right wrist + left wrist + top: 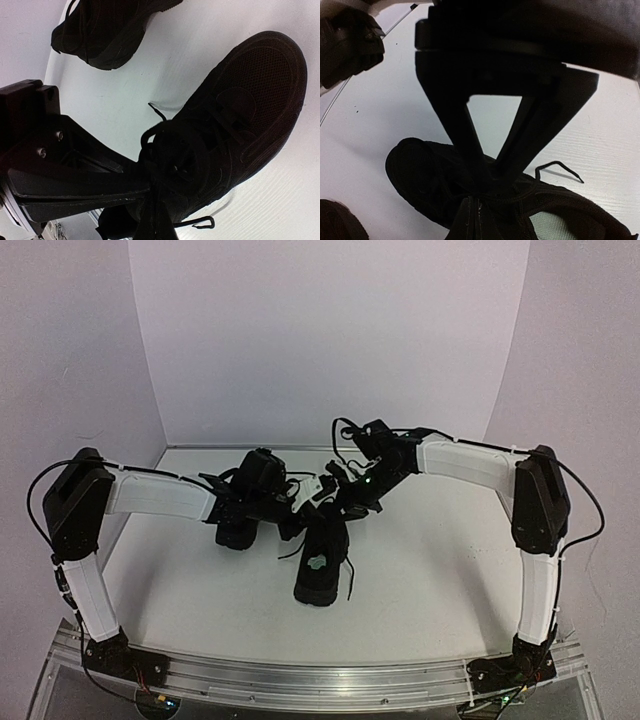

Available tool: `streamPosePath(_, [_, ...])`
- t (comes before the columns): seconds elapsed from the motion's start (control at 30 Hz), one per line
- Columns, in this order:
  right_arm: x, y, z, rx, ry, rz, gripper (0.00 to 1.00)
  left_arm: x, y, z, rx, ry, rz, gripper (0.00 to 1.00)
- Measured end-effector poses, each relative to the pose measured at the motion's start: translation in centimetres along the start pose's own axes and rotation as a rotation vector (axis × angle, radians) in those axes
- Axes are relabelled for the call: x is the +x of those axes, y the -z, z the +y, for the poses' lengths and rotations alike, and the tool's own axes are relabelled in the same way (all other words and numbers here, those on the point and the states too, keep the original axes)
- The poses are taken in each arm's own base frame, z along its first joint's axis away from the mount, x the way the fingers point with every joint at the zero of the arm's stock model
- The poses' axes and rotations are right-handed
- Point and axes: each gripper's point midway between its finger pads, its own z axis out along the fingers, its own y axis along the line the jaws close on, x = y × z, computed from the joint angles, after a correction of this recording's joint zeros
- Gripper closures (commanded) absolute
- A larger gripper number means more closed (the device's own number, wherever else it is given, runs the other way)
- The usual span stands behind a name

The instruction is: Tie the shoes

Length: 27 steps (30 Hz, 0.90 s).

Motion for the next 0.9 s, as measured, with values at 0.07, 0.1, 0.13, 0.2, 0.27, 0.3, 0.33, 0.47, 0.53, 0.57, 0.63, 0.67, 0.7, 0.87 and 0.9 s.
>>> streamPosePath(0.07, [0.0,0.0,0.0,0.0,-0.003,0.0,1.0,-0.3,0.0,-0.1,0.003,0.025,-0.021,1.0])
streamPosePath(0.1, [0.1,-0.1,-0.1,0.0,-0.005,0.0,1.0,-0.3,-0.1,-0.1,0.004,0.035,-0.027,1.0])
streamPosePath(0.13, [0.1,-0.1,-0.1,0.0,-0.008,0.0,1.0,-0.3,-0.1,-0.1,0.007,0.047,-0.031,1.0])
streamPosePath(0.2, [0.1,-0.1,-0.1,0.0,-0.015,0.0,1.0,-0.4,-0.1,-0.2,0.012,0.065,-0.042,1.0])
streamPosePath(0.27, [0.2,-0.1,-0.2,0.0,-0.023,-0.002,1.0,-0.4,-0.1,-0.4,0.021,0.082,-0.051,1.0])
streamPosePath(0.3, [0.3,-0.1,-0.2,-0.001,-0.026,-0.003,1.0,-0.4,-0.1,-0.5,0.025,0.091,-0.056,1.0])
streamPosePath(0.33, [0.3,-0.1,-0.2,-0.001,-0.029,-0.005,1.0,-0.3,-0.1,-0.6,0.027,0.098,-0.06,1.0])
streamPosePath(0.47, [0.5,0.0,-0.2,-0.004,-0.038,-0.015,1.0,0.3,-0.2,-1.1,0.044,0.127,-0.063,1.0])
streamPosePath(0.53, [0.3,0.2,-0.1,-0.008,-0.038,-0.025,1.0,0.7,-0.3,-1.3,0.052,0.143,-0.057,1.0])
streamPosePath(0.57, [0.3,0.3,0.0,-0.01,-0.038,-0.03,1.0,0.8,-0.3,-1.4,0.055,0.15,-0.055,1.0])
streamPosePath(0.63, [0.1,0.5,0.2,-0.015,-0.037,-0.04,1.0,1.0,-0.3,-1.5,0.058,0.156,-0.051,1.0])
streamPosePath(0.67, [0.0,0.6,0.3,-0.017,-0.035,-0.045,1.0,1.0,-0.4,-1.5,0.058,0.158,-0.052,1.0])
streamPosePath(0.7, [-0.1,0.7,0.5,-0.02,-0.033,-0.051,1.0,1.0,-0.5,-1.5,0.058,0.159,-0.054,1.0])
streamPosePath(0.87, [-0.2,0.8,1.0,-0.047,-0.026,-0.057,1.0,1.1,-0.7,-1.4,0.056,0.187,-0.056,1.0])
streamPosePath(0.9, [-0.2,0.8,1.1,-0.053,-0.025,-0.056,1.0,1.1,-0.7,-1.3,0.055,0.196,-0.058,1.0])
